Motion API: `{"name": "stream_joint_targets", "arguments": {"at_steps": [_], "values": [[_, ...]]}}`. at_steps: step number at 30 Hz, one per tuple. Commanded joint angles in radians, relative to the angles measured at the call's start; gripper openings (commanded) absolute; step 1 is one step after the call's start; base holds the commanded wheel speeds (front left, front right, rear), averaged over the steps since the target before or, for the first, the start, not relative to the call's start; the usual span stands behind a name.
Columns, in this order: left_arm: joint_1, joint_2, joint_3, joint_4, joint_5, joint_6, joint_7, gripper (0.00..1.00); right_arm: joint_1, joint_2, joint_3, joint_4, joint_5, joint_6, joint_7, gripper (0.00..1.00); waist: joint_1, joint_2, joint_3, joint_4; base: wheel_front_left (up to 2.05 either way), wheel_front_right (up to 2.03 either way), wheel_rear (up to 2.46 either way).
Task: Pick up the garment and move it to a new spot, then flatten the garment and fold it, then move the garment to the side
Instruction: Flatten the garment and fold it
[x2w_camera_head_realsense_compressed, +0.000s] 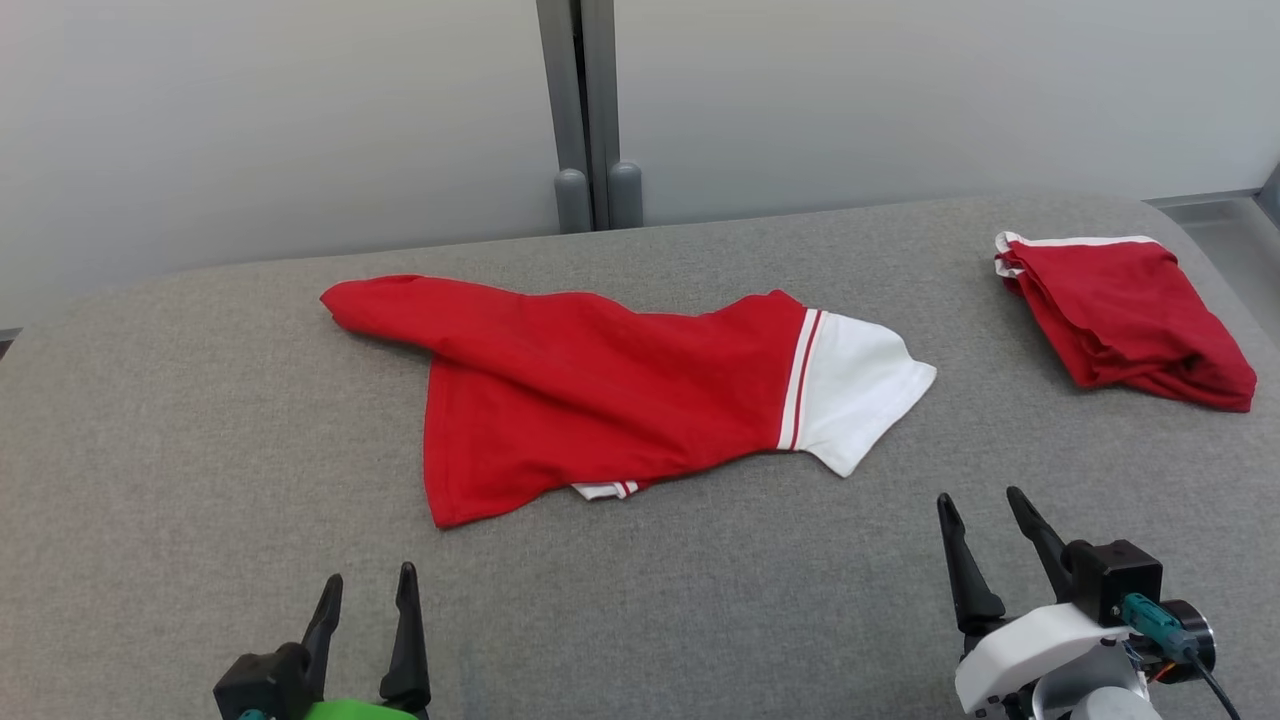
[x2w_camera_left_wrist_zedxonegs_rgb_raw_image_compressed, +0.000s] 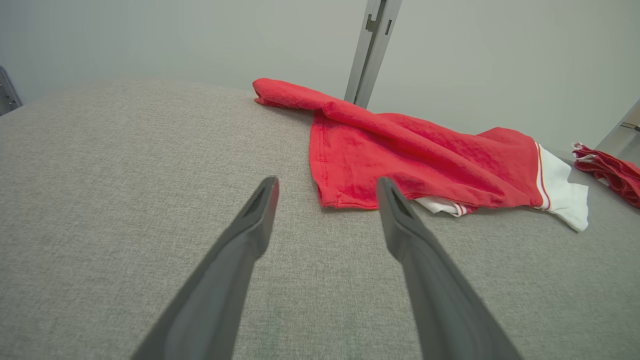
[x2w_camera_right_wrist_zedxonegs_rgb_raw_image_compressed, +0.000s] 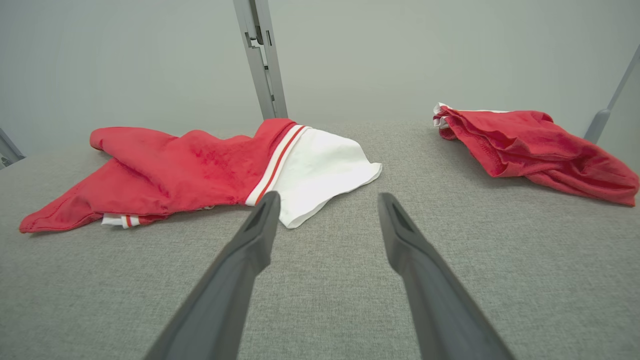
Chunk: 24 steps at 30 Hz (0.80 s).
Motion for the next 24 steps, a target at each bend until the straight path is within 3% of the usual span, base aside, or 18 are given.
{"name": "stream_joint_targets", "arguments": {"at_steps": [1,12,24], "values": [[-0.004,0.000,0.003,0.004,0.012,-0.005,0.000,1.00,-0.003,-0.004,-0.001,0.003,-0.007,-0.002,-0.005,1.00,0.0000,0.0000,0.001,0.000,0.00,0.00,0.00],[-0.065,-0.003,-0.033,0.069,0.024,0.000,0.022,1.00,-0.020,-0.004,-0.004,-0.005,-0.019,-0.002,-0.005,1.00,0.0000,0.0000,0.030,-0.002,0.00,0.00,0.00],[-0.319,-0.004,-0.029,0.292,-0.113,0.014,0.306,1.00,-0.085,-0.004,0.028,0.005,-0.052,-0.002,-0.005,1.00,0.0000,0.0000,0.120,-0.039,0.00,0.00,0.00]]}}
